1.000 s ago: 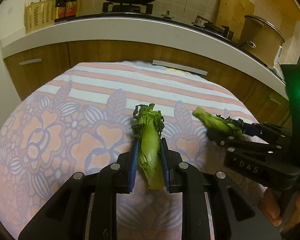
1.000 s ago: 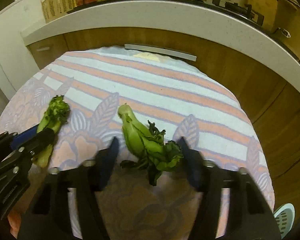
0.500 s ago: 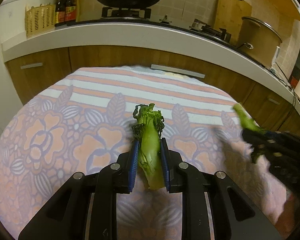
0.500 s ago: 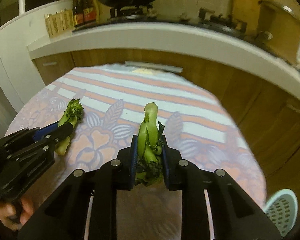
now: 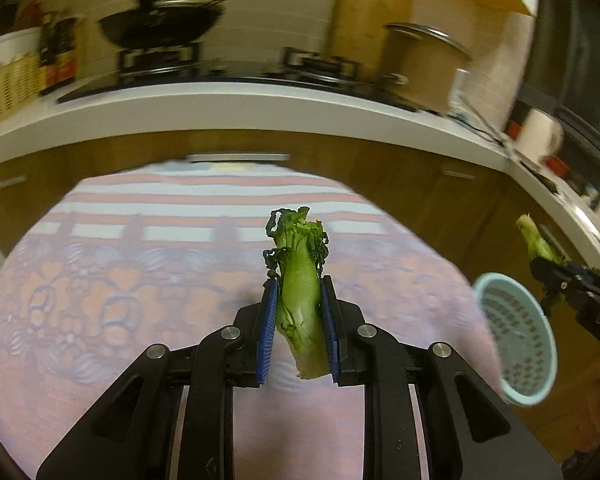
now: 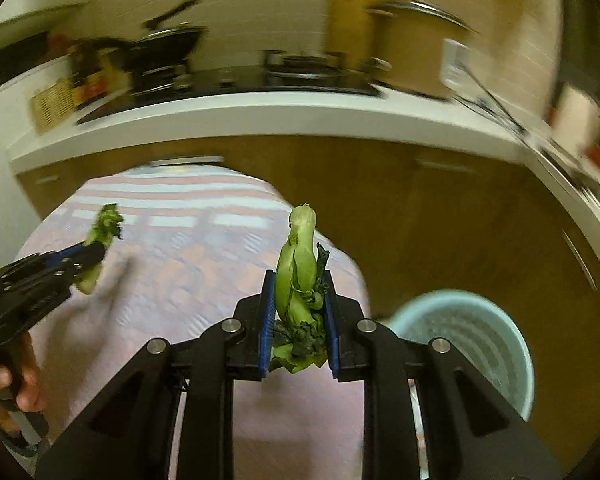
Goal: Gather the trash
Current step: 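Carry both bok choy pieces over the blue basket and release them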
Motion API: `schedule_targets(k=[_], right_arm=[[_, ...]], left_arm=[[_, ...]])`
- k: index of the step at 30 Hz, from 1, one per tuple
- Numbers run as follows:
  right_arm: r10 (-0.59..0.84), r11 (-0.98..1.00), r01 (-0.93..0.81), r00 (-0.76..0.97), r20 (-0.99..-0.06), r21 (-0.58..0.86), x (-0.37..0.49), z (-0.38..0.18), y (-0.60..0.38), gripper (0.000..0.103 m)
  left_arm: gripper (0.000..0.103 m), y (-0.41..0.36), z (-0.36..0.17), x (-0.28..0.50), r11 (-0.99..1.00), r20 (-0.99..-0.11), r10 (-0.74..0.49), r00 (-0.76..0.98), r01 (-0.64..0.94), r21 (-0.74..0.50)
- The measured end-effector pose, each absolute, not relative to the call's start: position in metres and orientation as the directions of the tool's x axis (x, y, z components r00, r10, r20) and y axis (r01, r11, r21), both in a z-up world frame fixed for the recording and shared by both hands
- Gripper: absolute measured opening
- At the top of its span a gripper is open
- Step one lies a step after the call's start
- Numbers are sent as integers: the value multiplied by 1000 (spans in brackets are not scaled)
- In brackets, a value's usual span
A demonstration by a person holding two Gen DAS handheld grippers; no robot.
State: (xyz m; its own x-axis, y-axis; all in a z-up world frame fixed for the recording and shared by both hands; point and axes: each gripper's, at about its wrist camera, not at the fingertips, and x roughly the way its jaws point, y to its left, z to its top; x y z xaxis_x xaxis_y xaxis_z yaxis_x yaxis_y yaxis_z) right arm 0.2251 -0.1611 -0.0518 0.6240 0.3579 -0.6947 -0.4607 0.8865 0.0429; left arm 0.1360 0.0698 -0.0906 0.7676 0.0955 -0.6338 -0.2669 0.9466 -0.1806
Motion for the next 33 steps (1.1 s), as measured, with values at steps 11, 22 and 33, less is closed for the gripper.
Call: schedule_targets(k=[11, 22, 33], right_arm=[[148, 978, -206, 645, -749, 16, 212, -70, -274, 19], [112, 990, 10, 532, -839, 138, 222, -119, -353, 19], [160, 976, 57, 471, -868, 210, 240, -149, -365, 34]], left_arm=[[20, -41, -86, 164, 987, -643, -93, 760, -14, -160], [20, -144, -120, 215, 930, -719, -362, 593, 286, -233], [41, -185, -136, 241, 884, -724, -445, 527, 387, -261]])
